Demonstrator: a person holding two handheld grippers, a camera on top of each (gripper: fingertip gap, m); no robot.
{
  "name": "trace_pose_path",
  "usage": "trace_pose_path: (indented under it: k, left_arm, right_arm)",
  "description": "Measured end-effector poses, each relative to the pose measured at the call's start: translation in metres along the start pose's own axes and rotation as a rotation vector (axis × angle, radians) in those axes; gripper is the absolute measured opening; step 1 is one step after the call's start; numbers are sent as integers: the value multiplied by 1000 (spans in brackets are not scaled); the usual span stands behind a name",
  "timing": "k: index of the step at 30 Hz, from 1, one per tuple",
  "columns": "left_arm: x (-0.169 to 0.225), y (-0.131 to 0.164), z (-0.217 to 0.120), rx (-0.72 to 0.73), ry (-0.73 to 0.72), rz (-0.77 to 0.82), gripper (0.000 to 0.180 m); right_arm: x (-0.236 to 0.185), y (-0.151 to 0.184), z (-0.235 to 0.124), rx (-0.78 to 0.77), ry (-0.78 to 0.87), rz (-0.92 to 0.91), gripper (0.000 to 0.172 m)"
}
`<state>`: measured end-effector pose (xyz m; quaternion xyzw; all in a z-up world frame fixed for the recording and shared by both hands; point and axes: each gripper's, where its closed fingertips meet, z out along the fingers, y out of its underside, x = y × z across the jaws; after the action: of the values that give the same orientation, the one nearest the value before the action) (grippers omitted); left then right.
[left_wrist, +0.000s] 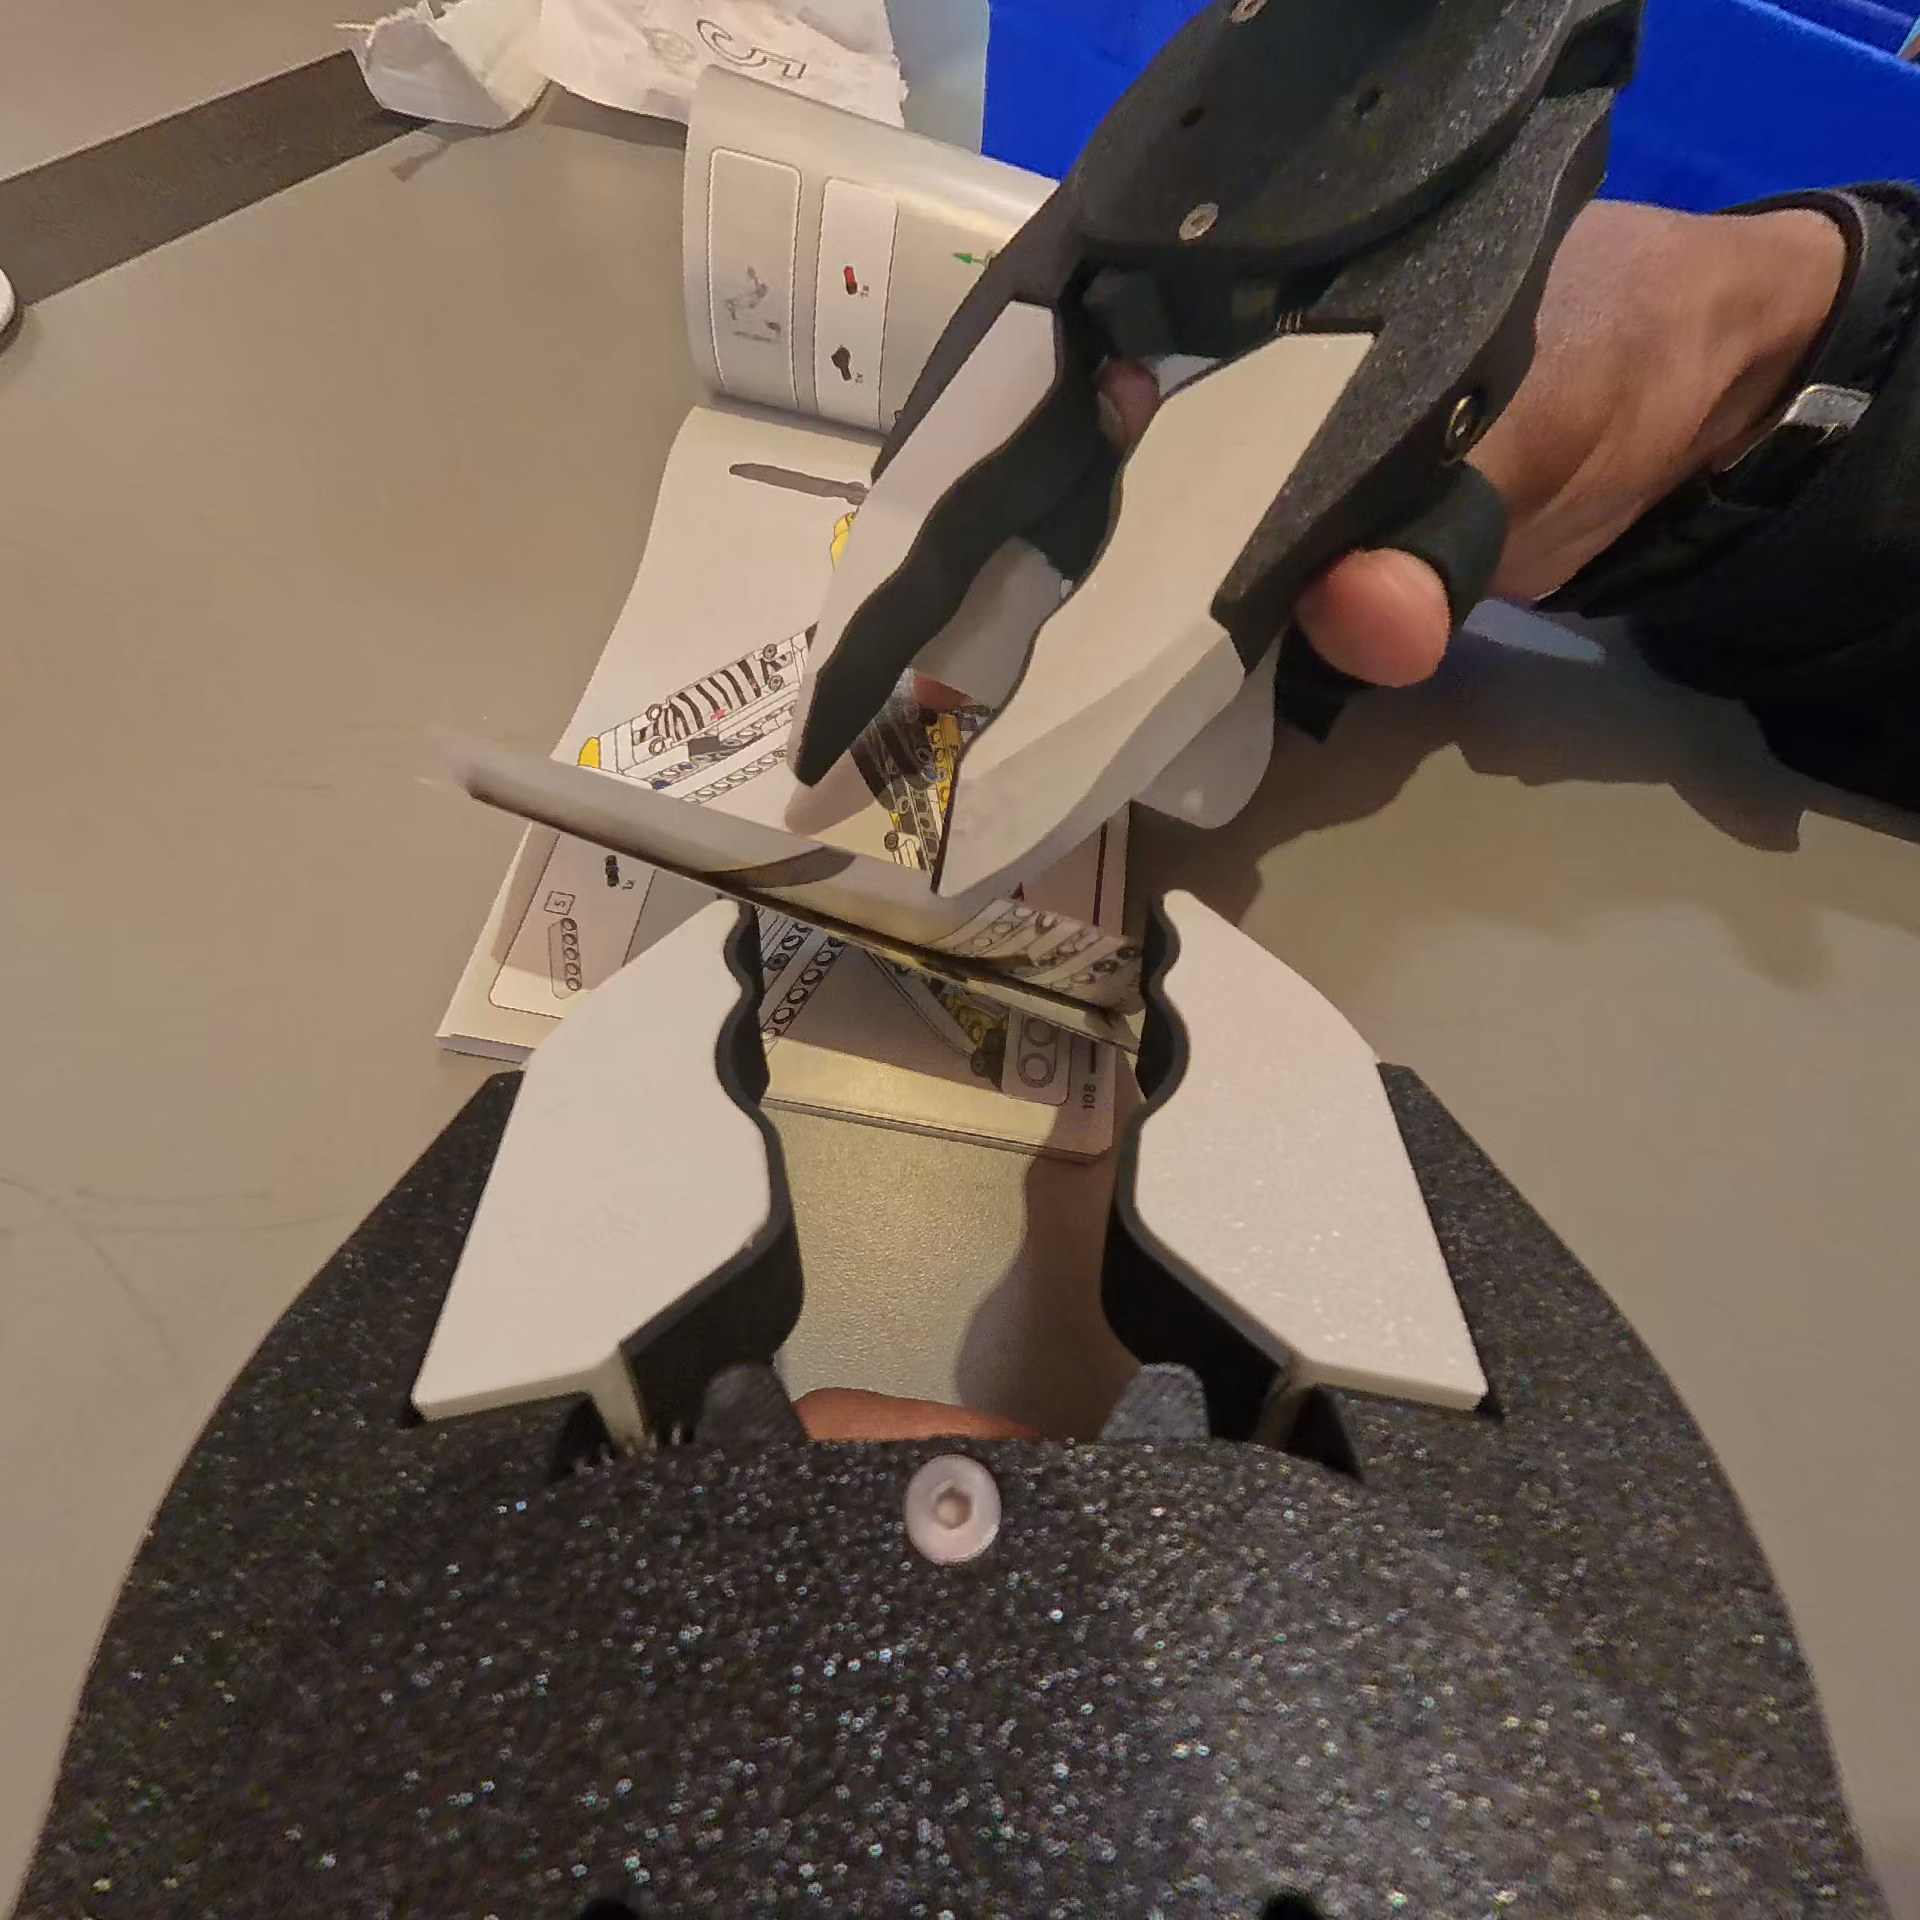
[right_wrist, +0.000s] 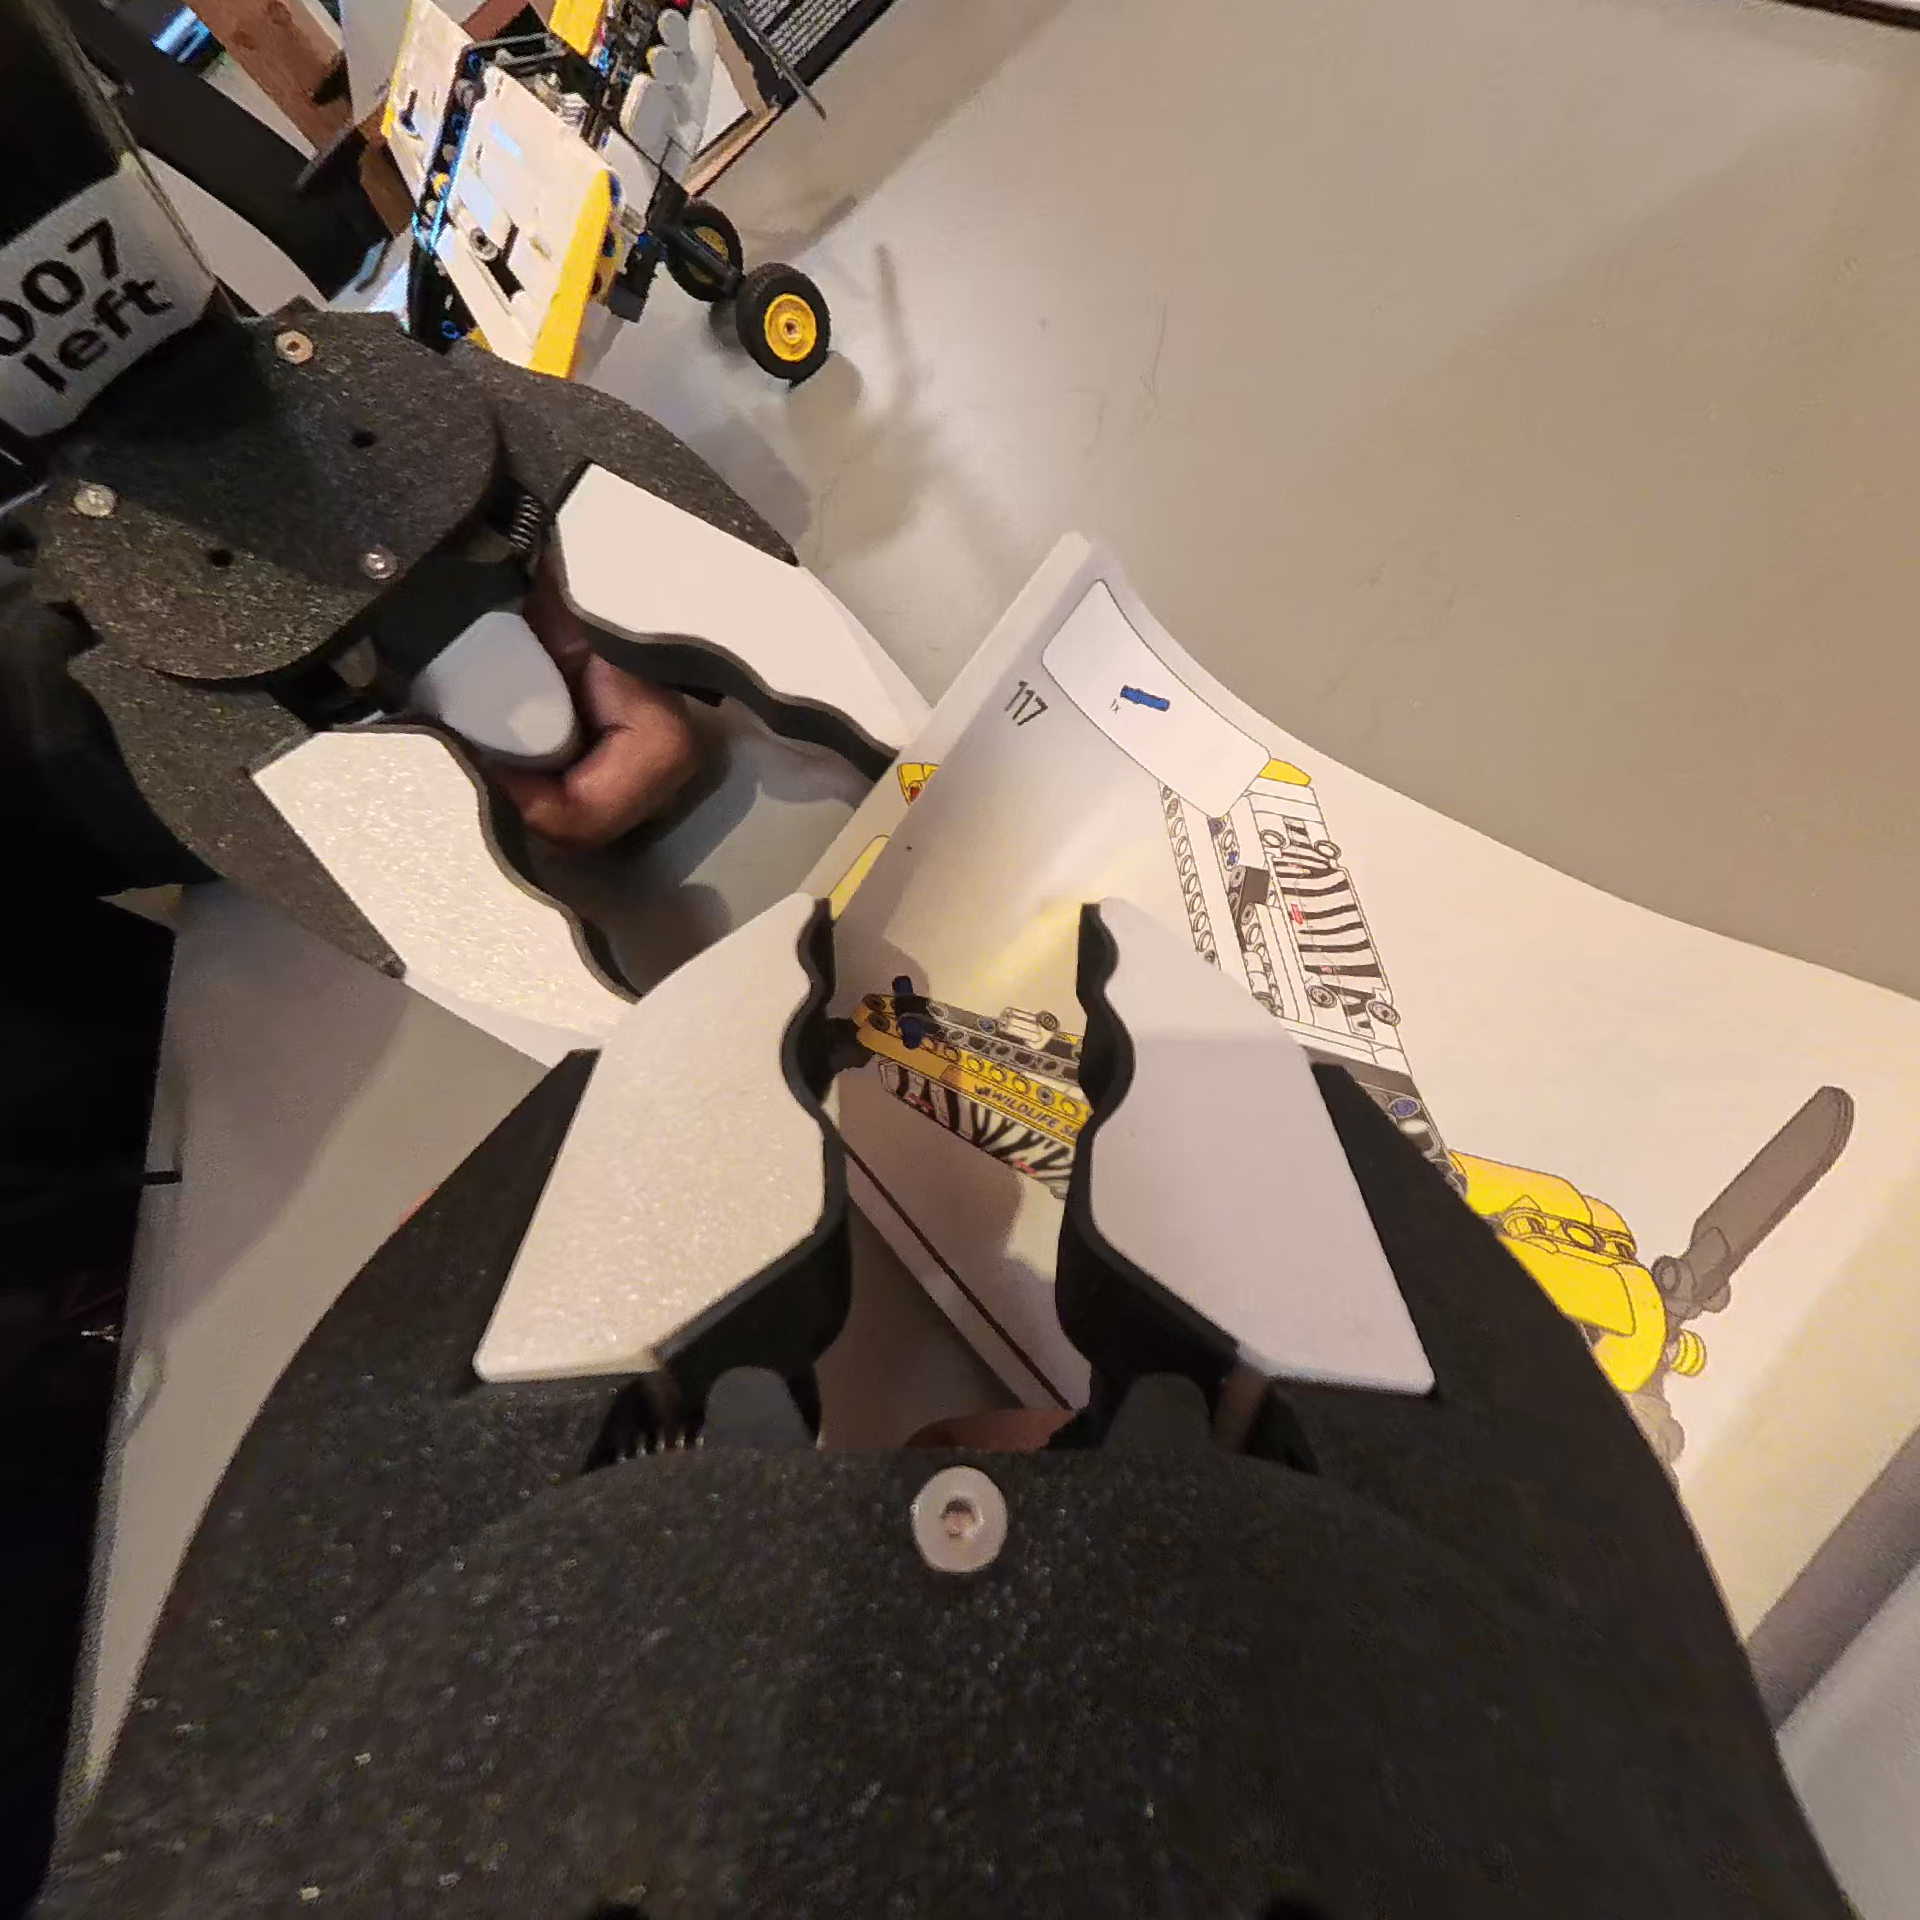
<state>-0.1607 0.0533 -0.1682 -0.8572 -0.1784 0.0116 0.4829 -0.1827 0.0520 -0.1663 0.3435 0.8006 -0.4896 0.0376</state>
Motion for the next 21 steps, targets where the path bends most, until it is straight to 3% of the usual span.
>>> trace_pose_path:
  k: [11, 21]
  left_arm:
    - [-11, -4, -11, 16, -104, 37, 71]
    - [-4, -7, -15, 33, -66, 74, 66]
  right_arm:
    - [2, 0, -1, 5, -3, 20, 44]
    - [3, 0, -2, 10, 0, 30, 44]
